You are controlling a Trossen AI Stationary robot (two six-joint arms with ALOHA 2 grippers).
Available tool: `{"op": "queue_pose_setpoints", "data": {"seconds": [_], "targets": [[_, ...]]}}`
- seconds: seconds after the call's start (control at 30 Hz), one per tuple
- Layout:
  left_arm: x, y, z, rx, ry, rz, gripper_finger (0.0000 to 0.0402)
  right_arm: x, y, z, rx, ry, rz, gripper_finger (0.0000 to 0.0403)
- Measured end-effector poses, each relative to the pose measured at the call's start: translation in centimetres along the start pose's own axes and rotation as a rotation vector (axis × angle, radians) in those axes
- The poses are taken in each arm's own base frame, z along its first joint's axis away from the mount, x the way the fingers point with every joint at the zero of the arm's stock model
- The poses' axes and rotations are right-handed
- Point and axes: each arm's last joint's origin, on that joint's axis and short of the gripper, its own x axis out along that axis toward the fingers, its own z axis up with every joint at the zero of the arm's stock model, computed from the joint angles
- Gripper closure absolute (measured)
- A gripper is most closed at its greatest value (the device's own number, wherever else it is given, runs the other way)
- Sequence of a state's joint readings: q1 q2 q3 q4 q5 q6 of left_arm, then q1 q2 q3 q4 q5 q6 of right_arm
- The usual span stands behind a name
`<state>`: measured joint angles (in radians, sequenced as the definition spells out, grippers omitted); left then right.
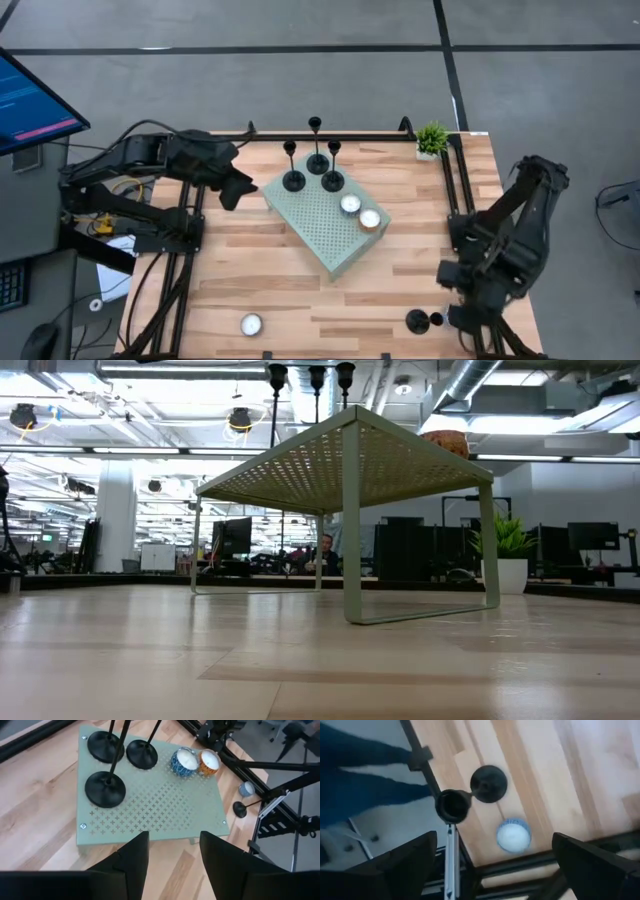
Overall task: Pick & Place candle stick holders
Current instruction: Put the black candle holder on the shelf
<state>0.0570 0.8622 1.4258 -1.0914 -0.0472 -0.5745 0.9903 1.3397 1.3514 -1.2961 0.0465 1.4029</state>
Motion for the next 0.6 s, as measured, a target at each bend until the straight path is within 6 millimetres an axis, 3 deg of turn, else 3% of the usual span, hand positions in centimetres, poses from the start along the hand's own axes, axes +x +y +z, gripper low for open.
{"op": "queue_pose_setpoints", "data": {"seconds": [0.27, 0.6], "targets": [[0.1, 0.0, 0.1, -0.001, -0.002, -0.001, 0.0224, 3.9, 2.2, -0.1, -0.203, 0.073, -0.098, 0.0019], [0.1, -0.1, 0.1, -0.006, -0.008, -0.005, 0.0224, 3.4, 3.6, -0.2, -0.222, 0.052, 0.008, 0.0019]]}}
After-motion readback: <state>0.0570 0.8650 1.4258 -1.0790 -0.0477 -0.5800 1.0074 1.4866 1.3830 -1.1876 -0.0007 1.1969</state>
